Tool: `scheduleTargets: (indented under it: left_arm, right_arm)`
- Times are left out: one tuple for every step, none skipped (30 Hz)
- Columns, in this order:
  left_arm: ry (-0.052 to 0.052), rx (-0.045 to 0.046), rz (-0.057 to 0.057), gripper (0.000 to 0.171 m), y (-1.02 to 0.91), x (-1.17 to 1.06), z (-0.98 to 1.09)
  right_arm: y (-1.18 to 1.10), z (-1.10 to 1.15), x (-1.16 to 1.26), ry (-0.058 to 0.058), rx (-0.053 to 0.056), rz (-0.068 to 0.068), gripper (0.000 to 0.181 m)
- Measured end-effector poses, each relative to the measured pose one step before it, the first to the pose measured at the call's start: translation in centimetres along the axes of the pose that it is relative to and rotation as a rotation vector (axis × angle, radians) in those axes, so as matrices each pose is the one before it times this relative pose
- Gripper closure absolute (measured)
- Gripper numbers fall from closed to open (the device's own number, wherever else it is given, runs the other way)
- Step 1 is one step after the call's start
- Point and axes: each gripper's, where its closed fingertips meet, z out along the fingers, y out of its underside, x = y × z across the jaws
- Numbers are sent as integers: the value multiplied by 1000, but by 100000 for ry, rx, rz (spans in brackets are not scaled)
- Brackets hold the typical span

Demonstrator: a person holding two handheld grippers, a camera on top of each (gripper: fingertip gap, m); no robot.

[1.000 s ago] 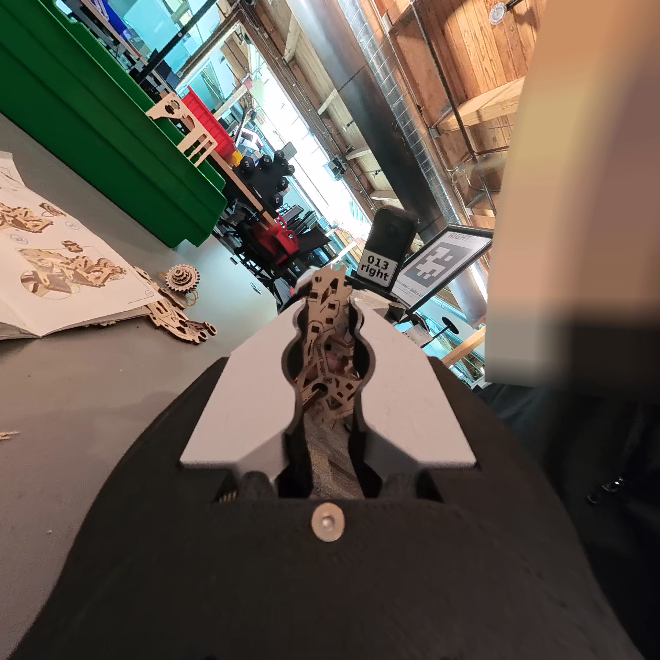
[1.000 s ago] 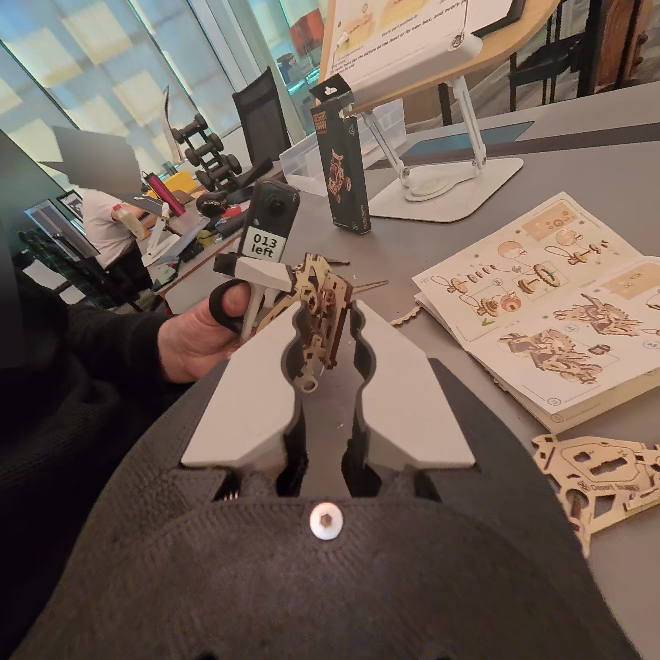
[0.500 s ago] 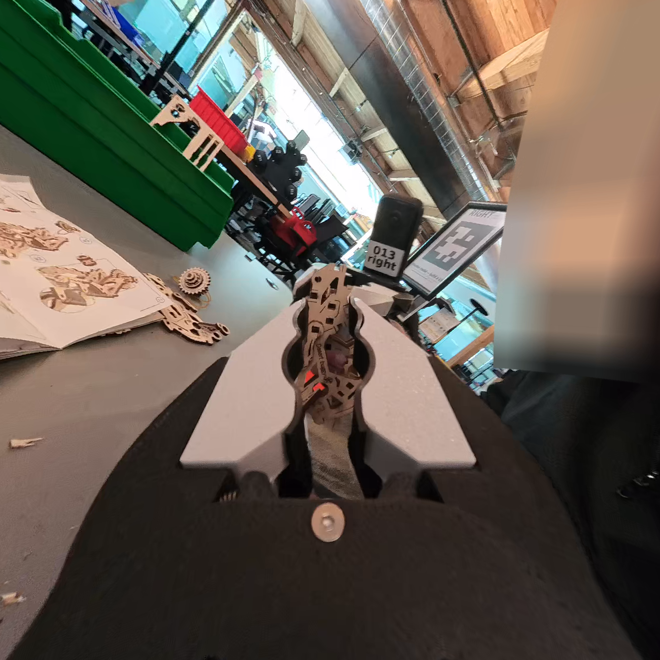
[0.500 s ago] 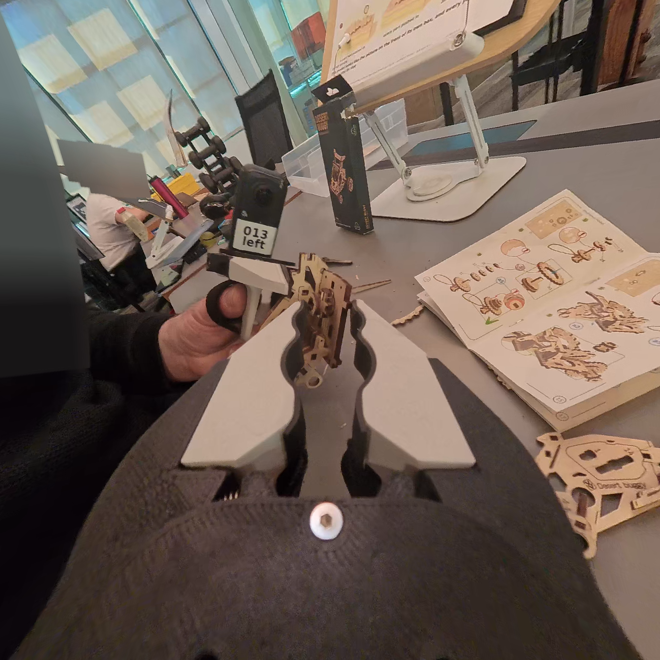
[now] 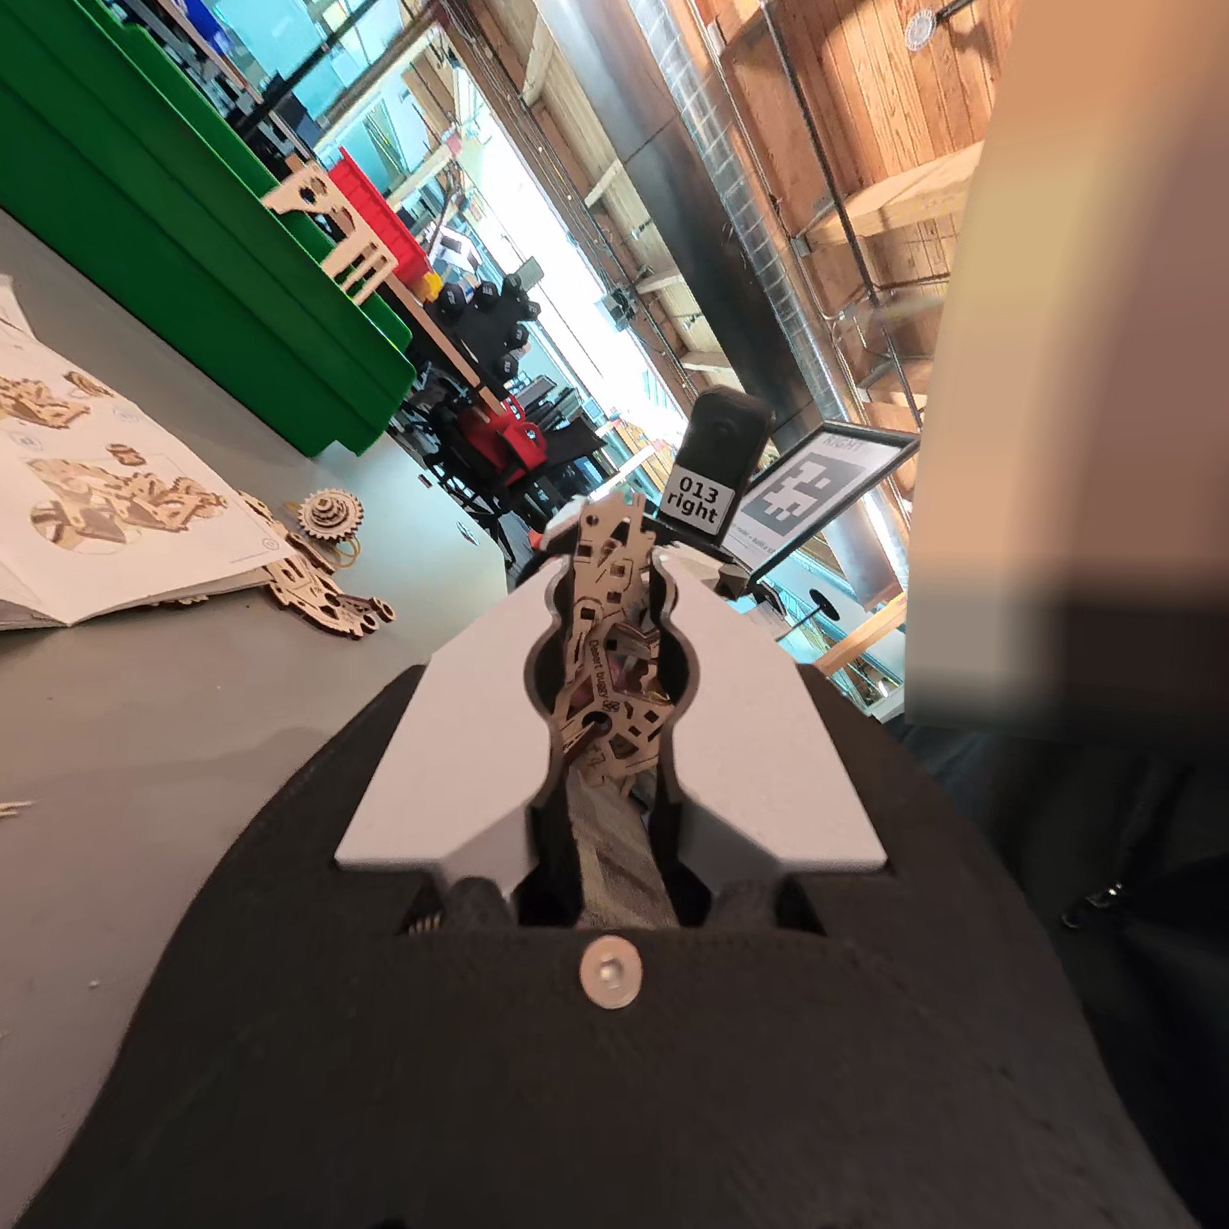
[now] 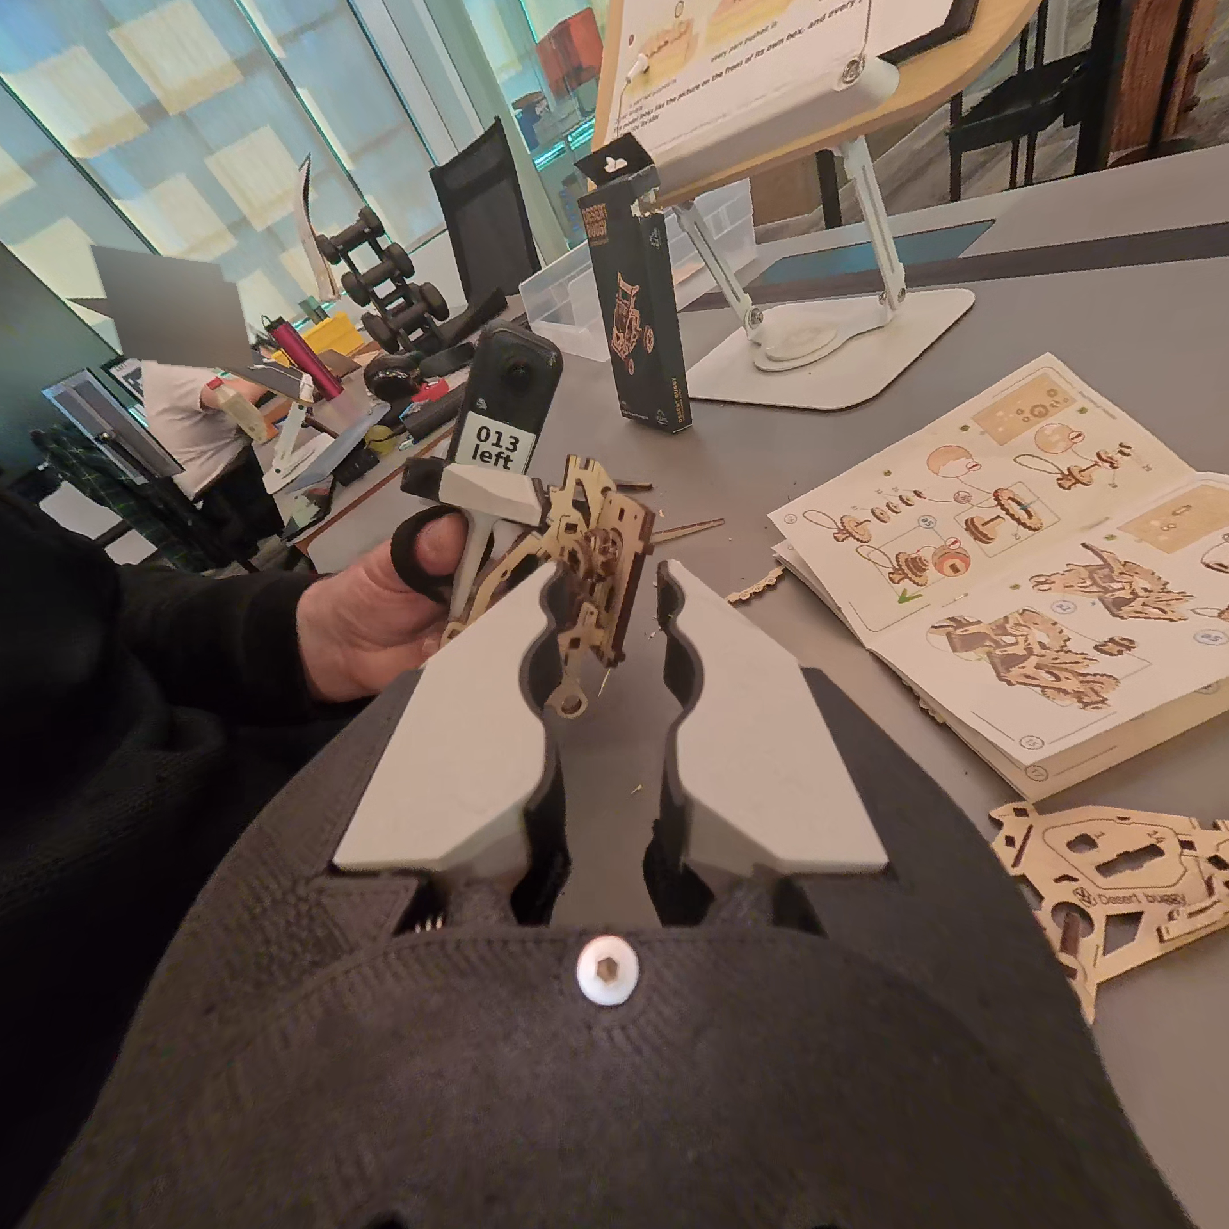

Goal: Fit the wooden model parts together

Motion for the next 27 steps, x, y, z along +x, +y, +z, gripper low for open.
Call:
scheduleTargets:
  left_arm:
    - [-14, -781, 199, 152, 179, 43, 127]
    - [-311, -1013, 409, 152, 197, -2, 125]
    - [-307, -253, 323, 152, 56, -15, 37]
    - [-99, 182, -131, 152, -35, -34, -43]
    - [-197, -622, 105, 152, 77, -38, -14]
    - [-114, -406, 437, 152, 55, 33, 3]
    - [195, -59, 340, 152, -7, 90, 17]
    - [87, -201, 202, 152, -2, 42, 21]
    - [81, -197, 334, 152, 2, 15, 4]
    - [217, 31, 415, 152, -33, 38, -20]
    - [-15, -8, 233, 152, -21, 10, -25]
    - [316, -134, 55, 152, -24, 38, -27]
    - [292, -206, -133, 152, -12, 20, -21]
    - [-46, -200, -110, 152, -9, -3, -10]
    - [-222, -329, 38, 152, 2, -25, 7]
    - [-139, -225, -289, 152, 2, -39, -3]
    - [321, 53, -668, 152, -36, 5, -3]
    - [-93, -40, -593, 152, 5, -53, 8]
    - [-65, -148, -446, 152, 28, -45, 18]
    - [110, 143, -232, 152, -12, -10, -5]
    - [-15, 185, -215, 152, -18, -28, -2]
    - [71, 292, -248, 152, -46, -17, -20]
    - [266, 45, -120, 152, -5, 12, -10]
    - [138, -335, 100, 152, 50, 12, 31]
    - [-135, -221, 229, 152, 45, -23, 24]
    - [-29, -90, 147, 152, 24, -15, 28]
    - [21, -240, 109, 152, 48, 16, 37]
  right_arm:
    - [55, 114, -58, -287, -402, 109, 158]
    - [32, 86, -66, -274, -205, 338, 158]
    - [-1, 48, -38, -76, 74, 187, 158]
    - [48, -5, 11, 149, -294, 178, 158]
    - [92, -43, 3, -205, -620, 369, 159]
    - [26, -34, -36, -559, -145, 701, 160]
    - [-26, -45, -75, -839, 452, 733, 160]
    - [-23, -55, -54, -755, 498, 685, 160]
    - [4, -36, -46, -729, 253, 904, 161]
    - [-33, -40, -92, -970, 540, 780, 161]
    - [-67, -38, -129, -1254, 882, 737, 163]
    - [-17, -18, -105, -1205, 604, 1150, 165]
    - [-12, -7, -74, -1048, 556, 1249, 166]
    - [7, -1, -32, -856, 454, 1105, 166]
    - [9, 10, 30, -384, 185, 752, 166]
    - [13, 13, 45, -189, 72, 606, 166]
    - [-17, 12, 22, -294, 192, 503, 166]
    - [-10, 3, 33, 52, 118, 48, 165]
    - [8, 15, 71, 416, -7, -117, 165]
    - [3, 0, 47, 247, -13, 65, 164]
    - [1, -15, 63, 231, -37, 232, 163]
    - [-47, -43, 53, 254, 207, 70, 162]
    - [-29, -27, 28, 145, 52, -61, 160]
    - [-18, -14, -47, -131, -118, -145, 159]
    - [-38, 16, -56, -70, 27, -239, 157]
    - [12, 30, 0, 196, -314, -132, 156]
    - [8, 15, -23, 173, -198, -325, 154]
